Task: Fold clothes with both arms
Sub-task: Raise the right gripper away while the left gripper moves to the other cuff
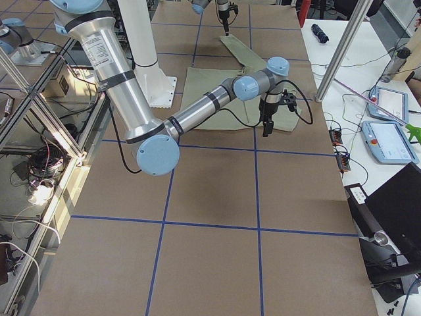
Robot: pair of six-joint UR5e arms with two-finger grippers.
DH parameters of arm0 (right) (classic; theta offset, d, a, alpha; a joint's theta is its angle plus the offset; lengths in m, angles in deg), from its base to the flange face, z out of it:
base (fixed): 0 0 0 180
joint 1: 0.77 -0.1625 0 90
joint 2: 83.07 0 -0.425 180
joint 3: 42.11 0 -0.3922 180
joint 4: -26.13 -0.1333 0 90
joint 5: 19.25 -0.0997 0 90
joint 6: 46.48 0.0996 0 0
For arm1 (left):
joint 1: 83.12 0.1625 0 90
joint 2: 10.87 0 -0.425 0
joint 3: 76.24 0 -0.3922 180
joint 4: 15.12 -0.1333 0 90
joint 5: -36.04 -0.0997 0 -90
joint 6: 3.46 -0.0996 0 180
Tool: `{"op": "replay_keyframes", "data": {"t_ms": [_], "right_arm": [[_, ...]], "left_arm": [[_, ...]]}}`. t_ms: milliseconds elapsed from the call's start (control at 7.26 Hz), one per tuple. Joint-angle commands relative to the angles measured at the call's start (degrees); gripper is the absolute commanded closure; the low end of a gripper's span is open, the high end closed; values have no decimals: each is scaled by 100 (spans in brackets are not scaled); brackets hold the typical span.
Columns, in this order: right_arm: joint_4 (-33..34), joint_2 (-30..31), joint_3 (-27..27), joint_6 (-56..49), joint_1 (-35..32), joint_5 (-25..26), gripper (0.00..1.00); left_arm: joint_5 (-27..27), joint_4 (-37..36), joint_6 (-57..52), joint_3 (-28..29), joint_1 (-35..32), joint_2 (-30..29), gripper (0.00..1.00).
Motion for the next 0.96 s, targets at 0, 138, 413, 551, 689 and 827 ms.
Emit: {"op": "replay_keyframes", "data": {"t_ms": [0,138,413,551,689,827], "right_arm": [[7,155,160,7,4,6,0],[7,155,178,25,4,6,0],[-2,103,204,78,21,6,0],[-2,85,222,78,21,6,0],[-2,85,239,86,30,6,0],[-2,76,231,87,30,15,0]], "left_arm": [[-166,-6,-4,358,46,-211,0],[-184,-6,-13,351,46,-212,1],[-176,20,-22,325,37,-133,1],[-141,20,-13,307,37,-106,1],[-114,72,4,298,37,-89,1],[-97,273,22,307,28,-28,1]]}}
